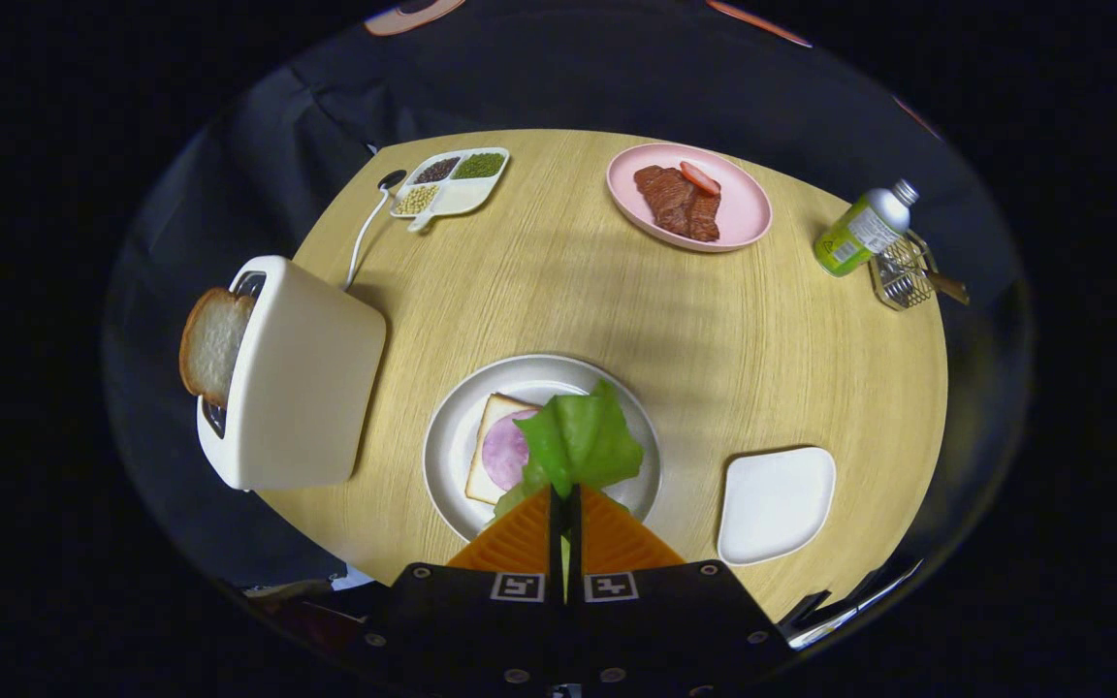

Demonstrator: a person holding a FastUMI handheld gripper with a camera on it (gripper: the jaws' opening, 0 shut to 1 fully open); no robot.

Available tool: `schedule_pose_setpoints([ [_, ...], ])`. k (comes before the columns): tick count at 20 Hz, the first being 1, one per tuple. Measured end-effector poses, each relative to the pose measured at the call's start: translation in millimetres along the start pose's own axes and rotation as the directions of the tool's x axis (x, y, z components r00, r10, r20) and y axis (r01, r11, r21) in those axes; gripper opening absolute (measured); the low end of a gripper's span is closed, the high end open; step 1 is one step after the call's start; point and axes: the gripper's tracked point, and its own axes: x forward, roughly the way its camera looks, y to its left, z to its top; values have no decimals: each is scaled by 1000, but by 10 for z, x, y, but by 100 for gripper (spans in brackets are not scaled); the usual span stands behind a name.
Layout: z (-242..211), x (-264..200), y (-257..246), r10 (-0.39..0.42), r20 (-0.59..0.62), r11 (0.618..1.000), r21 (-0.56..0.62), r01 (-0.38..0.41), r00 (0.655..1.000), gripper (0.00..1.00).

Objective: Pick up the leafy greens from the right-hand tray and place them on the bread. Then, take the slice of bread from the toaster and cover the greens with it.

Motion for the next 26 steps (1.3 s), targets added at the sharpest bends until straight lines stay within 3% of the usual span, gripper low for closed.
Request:
schedule_pose_setpoints([
  [18,6,555,263,10,-21,1000,-7,-11,1000,3],
  [20,-47,592,226,-14,-37,1000,-20,13,999,10],
  [23,-53,593,193,-32,-39,999,-25,31,999,12],
  [26,-24,518,176,-32,-32,999,-5,32,999,31],
])
